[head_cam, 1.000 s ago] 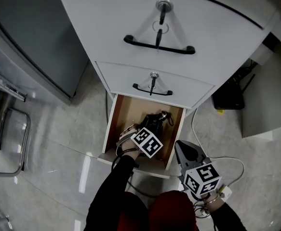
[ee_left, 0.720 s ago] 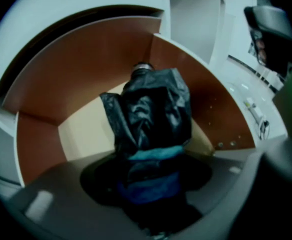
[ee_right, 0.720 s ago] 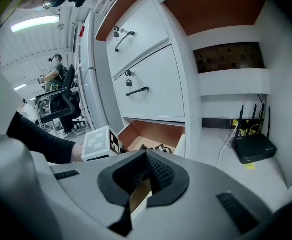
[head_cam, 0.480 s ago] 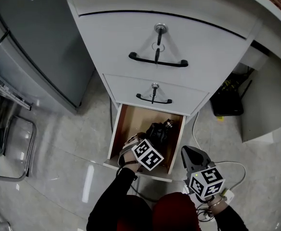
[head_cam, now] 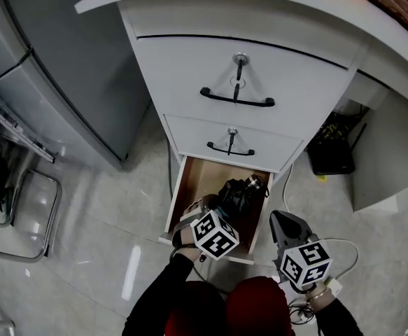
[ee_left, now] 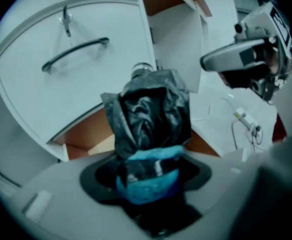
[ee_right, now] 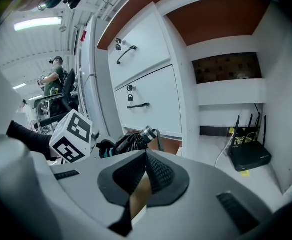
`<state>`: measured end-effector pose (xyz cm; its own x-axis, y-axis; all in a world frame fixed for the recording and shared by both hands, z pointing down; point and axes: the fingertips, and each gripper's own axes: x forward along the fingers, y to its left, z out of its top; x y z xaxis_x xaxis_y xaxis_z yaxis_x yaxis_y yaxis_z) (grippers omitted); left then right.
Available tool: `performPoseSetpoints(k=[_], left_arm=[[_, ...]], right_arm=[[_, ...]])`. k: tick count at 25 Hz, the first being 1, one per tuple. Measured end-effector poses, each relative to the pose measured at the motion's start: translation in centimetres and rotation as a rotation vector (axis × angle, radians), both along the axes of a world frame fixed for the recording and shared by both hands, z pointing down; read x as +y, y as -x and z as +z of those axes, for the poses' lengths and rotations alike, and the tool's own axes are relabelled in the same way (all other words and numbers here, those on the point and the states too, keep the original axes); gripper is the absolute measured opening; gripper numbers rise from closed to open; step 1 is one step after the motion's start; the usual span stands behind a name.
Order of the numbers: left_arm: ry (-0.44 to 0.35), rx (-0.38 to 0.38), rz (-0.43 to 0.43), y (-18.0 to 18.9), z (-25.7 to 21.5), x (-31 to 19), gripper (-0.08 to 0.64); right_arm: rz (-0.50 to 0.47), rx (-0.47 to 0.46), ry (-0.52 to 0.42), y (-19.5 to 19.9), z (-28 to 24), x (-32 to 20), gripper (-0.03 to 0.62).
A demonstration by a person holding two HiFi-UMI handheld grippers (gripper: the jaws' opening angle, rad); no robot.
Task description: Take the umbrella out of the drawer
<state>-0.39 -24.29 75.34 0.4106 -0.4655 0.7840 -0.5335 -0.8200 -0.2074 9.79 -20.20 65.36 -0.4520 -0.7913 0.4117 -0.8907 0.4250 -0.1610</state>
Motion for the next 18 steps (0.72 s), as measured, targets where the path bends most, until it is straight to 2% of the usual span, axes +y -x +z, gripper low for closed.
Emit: performPoseSetpoints(k=[6, 14, 18], left_arm=[[-0.049, 0.082, -0.036, 1.0, -4.3, 0.8, 0.282], [-0.089, 0.234, -0.126, 3.6, -9.8, 1.8, 0.282], [-0.134, 0.275, -0.167, 4.9, -12.2, 2.0, 0.282]], right_arm=[[-0.008, 0.006, -0.023, 0.2, -1.5, -0.4, -0.002], [-0.021, 0.010, -0.069, 1.0, -4.0, -0.8, -0.003], [-0.035, 0.010, -0.089, 1.7, -5.3, -0.9, -0.003]])
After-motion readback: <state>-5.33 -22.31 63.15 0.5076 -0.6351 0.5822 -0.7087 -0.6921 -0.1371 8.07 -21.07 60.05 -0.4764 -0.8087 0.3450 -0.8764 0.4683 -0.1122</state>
